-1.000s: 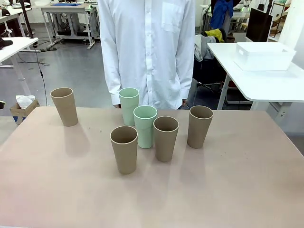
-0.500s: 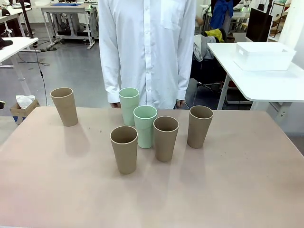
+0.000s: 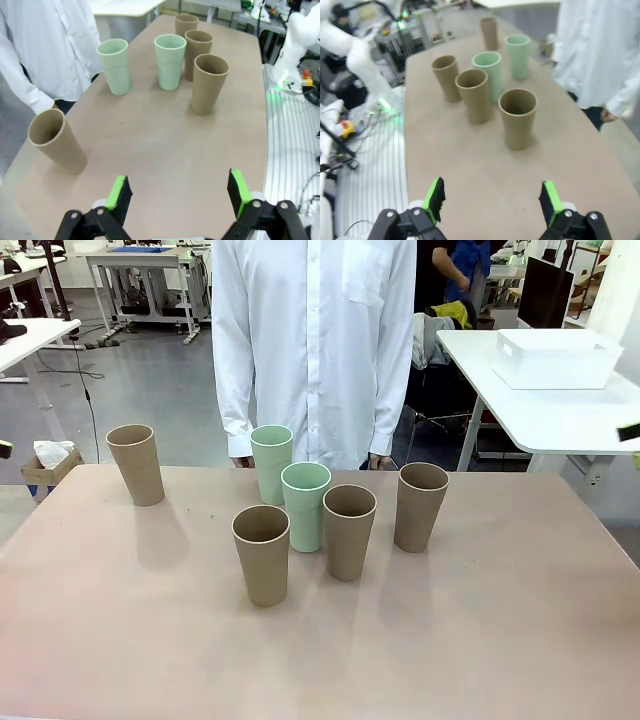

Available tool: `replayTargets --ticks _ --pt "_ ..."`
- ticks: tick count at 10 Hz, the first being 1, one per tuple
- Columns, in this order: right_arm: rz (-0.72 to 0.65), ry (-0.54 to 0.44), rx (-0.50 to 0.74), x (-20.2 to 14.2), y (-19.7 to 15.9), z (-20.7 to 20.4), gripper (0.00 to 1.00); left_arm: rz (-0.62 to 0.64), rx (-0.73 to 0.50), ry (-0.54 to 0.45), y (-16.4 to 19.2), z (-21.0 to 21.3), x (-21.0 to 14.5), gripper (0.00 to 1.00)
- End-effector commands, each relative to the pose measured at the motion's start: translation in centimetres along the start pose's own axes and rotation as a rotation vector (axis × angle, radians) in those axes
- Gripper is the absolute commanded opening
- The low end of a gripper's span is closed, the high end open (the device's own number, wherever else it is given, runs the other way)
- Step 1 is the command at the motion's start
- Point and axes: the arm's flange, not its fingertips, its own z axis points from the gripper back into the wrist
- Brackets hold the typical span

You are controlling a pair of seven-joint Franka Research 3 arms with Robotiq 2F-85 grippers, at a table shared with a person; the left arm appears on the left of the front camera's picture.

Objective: Stack the cups and store them in the basket.
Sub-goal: Pick up two Reusable plastic cups , one in each hand.

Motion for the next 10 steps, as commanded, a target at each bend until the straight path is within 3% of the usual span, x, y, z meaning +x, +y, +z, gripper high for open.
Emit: replayTargets --ticks 1,5,7,8,9,10 --pt "-0.023 0.01 0.028 2.0 -5.5 -0.2 1.0 0.018 -0.058 -0.019 5.8 1.8 2.3 1.0" --pt "0.045 -0.14 0.14 -1.0 -12.9 -4.8 1.0 -0.126 -0.248 -0.132 14.5 2.7 0.6 1.0" --pt "0.078 -0.178 0.135 -3.2 -14.5 -7.0 1.0 -0.21 -0.31 -0.21 18.9 2.0 -1.5 1.0" --pt "0.087 -0.174 0.134 -3.9 -14.9 -8.2 1.0 -0.191 -0.32 -0.26 20.5 1.1 -2.3 1.0" --pt "0.093 -0.177 0.147 -3.7 -14.9 -8.7 1.0 -0.173 -0.31 -0.294 21.0 -0.2 -2.8 1.0" --pt "0.048 -0.157 0.133 -4.3 -14.5 -7.8 1.0 -0.188 -0.29 -0.206 18.3 0.5 -2.6 1.0"
